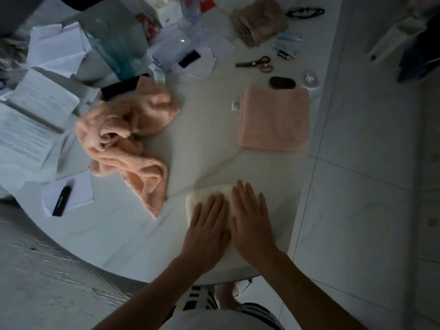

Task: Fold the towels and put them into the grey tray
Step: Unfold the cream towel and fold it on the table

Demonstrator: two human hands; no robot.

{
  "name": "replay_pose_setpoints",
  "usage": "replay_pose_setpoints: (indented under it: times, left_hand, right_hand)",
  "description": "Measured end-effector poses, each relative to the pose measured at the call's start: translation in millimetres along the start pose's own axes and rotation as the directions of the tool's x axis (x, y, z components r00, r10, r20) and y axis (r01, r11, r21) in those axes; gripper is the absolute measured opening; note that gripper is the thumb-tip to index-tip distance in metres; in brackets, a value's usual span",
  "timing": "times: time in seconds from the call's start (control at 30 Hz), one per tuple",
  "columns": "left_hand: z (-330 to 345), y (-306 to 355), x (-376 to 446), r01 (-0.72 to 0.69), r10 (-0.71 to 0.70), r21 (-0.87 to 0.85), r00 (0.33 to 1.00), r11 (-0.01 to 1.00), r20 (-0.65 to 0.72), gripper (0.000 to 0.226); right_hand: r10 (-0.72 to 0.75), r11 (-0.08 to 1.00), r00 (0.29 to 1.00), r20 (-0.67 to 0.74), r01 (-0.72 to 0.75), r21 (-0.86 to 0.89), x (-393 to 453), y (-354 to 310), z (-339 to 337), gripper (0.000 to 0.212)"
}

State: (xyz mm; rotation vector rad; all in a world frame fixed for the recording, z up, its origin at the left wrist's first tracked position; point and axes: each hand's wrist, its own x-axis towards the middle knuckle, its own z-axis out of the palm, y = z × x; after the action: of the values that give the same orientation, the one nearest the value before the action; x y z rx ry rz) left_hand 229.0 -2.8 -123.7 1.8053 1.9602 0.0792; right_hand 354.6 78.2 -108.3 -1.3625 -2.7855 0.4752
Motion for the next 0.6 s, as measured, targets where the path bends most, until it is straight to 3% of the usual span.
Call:
replay_pose_setpoints:
  times: [0.07, 0.13, 0.27, 0.47, 0.6]
  left_hand:
    - [8, -5, 4, 0.009, -0.01, -0.022, 0.998, 1.0, -0.062, 0.065]
    - [15, -8, 8, 0.026, -0.031, -0.041, 0.993, 0.999, -0.111, 0.066]
    - [21, -18, 12, 0.098, -0.113, -0.095, 0.979, 0.991, -0.17, 0.07]
    - [18, -32, 26, 0.03, -0.059, -0.18, 0.986, 0.983, -0.154, 0.063]
    - [14, -29, 21, -0.004, -0.085, -0.305, 0.957, 0.952, -0.279, 0.053]
  right_hand:
    - [-0.023, 1.0, 0.994, 0.104, 0.023, 0.001, -7, 4, 12, 0.066]
    - [0.047, 0.999, 0.987, 0.154, -0.05, 0.014, -8, 15, 21, 0.072]
    - [0.103, 0.994, 0.988, 0.112, -0.106, 0.024, -5, 17, 27, 0.072]
    - [0.259, 0.946, 0.959, 0.112, -0.275, 0.174, -5, 18, 33, 0.078]
    - [0.27, 0.902, 0.953, 0.141, -0.301, 0.31, -11, 17, 28, 0.074]
